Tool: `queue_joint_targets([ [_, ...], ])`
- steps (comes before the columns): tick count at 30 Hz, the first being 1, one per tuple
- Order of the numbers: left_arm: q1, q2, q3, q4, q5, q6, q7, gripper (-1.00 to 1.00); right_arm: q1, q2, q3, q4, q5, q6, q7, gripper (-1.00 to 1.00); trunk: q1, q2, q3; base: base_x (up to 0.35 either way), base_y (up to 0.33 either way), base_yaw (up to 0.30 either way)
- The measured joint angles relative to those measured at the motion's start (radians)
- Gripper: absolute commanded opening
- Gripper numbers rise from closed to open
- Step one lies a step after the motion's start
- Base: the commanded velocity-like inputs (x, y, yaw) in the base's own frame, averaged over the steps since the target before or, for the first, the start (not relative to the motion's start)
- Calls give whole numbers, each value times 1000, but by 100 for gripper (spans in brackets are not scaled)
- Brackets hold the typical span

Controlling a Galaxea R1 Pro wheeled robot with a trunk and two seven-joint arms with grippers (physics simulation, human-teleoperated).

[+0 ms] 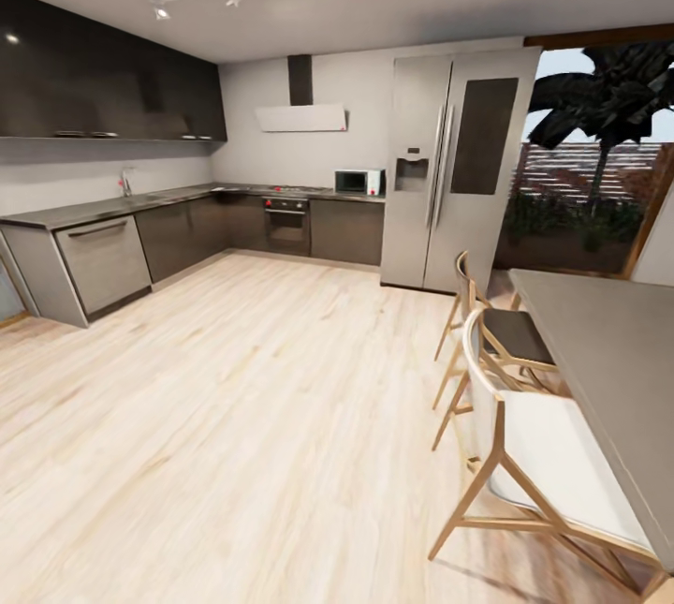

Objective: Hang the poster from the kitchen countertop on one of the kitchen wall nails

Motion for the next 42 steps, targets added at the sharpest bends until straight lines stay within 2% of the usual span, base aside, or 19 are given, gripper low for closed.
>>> queue_joint_targets([
  [28, 0, -2, 1, 4, 1, 1, 2, 100, 0, -1, -4, -1, -1, -1, -1, 100, 0, 0, 0, 306, 185, 0],
  [31, 0, -4, 2, -4, 2, 1, 3, 100, 0, -1, -4, -2, -1, -2, -1, 100, 0, 0, 0, 313, 175, 0],
  [33, 0, -7, 2, -56, 2, 2, 2, 100, 0, -1, -2, -3, 0, -1, -1, 100, 0, 0, 0, 313, 172, 0],
  [35, 0, -7, 2, -70, 2, 1, 1, 100, 0, -1, -2, -3, 0, -1, -1, 100, 0, 0, 0, 313, 168, 0],
  [42, 0, -4, 14, -75, 2, 0, 0, 100, 0, -1, 0, 0, 0, -1, 0, 100, 0, 0, 0, 314, 162, 0],
])
